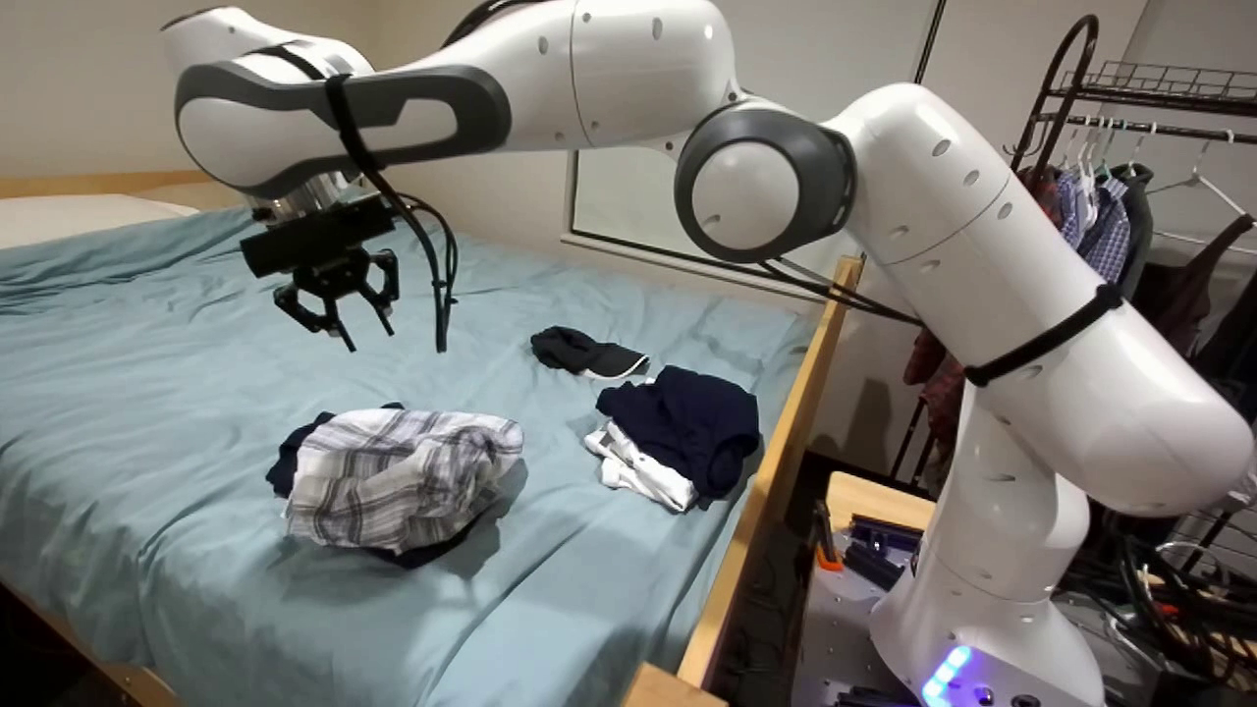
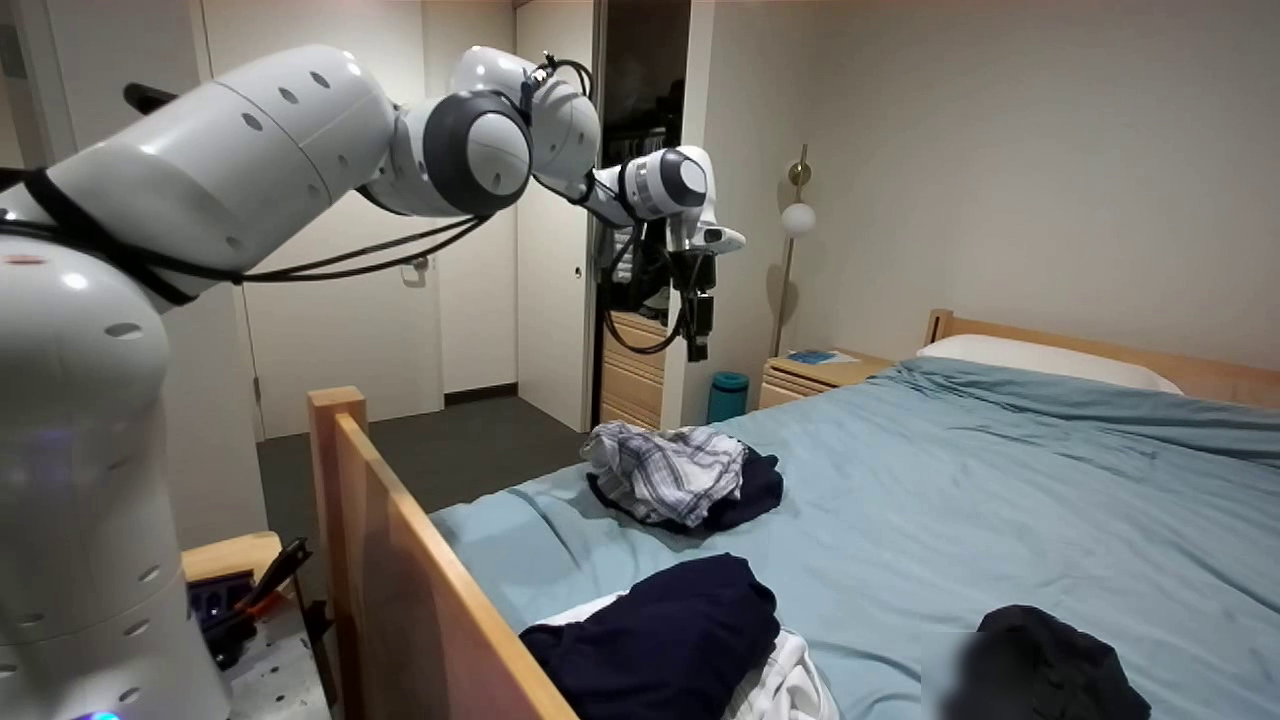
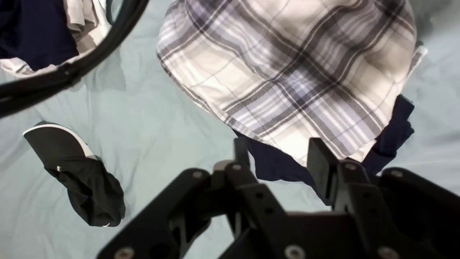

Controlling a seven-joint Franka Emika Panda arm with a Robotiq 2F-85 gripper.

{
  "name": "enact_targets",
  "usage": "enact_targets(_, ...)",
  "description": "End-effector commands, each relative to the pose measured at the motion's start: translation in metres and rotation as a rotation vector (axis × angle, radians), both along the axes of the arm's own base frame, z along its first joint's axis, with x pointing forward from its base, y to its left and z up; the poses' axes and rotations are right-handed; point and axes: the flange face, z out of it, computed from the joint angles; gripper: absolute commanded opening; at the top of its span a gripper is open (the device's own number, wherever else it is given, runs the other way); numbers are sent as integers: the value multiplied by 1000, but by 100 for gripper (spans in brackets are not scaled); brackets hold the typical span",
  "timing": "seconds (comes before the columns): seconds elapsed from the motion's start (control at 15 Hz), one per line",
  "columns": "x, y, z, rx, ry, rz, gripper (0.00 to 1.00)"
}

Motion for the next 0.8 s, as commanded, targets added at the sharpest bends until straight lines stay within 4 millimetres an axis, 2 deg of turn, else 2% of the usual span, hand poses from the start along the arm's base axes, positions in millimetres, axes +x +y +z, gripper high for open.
enact_targets(0.0,2,-1,4,14,37,98,78)
enact_targets(0.2,-8,-2,2,39,125,123,98)
enact_targets(0.53,-43,0,0,111,397,123,100)
enact_targets(0.73,-51,7,4,226,451,12,100)
